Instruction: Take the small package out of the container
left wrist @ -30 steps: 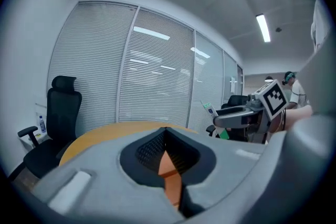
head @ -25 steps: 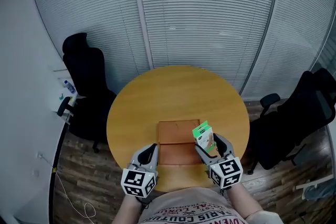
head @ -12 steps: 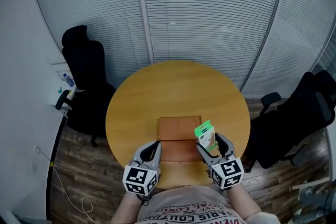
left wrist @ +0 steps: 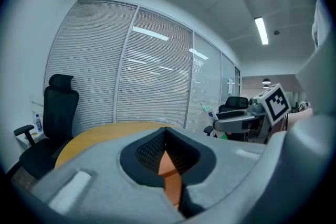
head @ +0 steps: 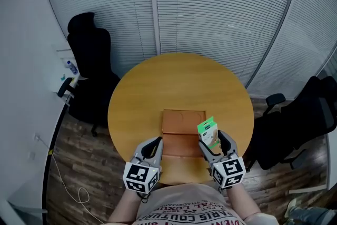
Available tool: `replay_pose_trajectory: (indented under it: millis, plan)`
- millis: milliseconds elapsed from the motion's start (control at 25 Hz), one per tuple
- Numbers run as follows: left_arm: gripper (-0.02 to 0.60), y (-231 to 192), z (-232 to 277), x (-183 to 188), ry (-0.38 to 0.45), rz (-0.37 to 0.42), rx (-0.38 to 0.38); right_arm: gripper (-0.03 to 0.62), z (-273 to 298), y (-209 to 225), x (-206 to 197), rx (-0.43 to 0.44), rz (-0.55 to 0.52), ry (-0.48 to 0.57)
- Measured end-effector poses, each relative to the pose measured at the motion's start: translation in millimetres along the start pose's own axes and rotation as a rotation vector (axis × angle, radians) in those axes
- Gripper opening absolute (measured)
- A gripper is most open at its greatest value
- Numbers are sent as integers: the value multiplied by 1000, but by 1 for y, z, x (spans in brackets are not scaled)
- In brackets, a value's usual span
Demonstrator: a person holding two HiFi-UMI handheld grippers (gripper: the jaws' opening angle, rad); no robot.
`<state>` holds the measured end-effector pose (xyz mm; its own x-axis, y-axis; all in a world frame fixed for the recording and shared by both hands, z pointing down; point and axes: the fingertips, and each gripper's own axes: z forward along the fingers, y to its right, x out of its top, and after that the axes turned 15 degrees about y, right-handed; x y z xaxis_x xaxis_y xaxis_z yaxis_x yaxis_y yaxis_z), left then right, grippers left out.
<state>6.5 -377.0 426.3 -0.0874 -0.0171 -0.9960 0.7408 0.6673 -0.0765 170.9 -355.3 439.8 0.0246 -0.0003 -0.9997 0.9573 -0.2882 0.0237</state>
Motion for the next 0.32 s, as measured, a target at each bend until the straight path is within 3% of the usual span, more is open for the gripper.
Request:
replay_pose_trajectory:
  millis: [320]
  plan:
    - [9, 0, -4, 1, -3, -1, 9, 331, 1, -3, -4, 7, -3, -13]
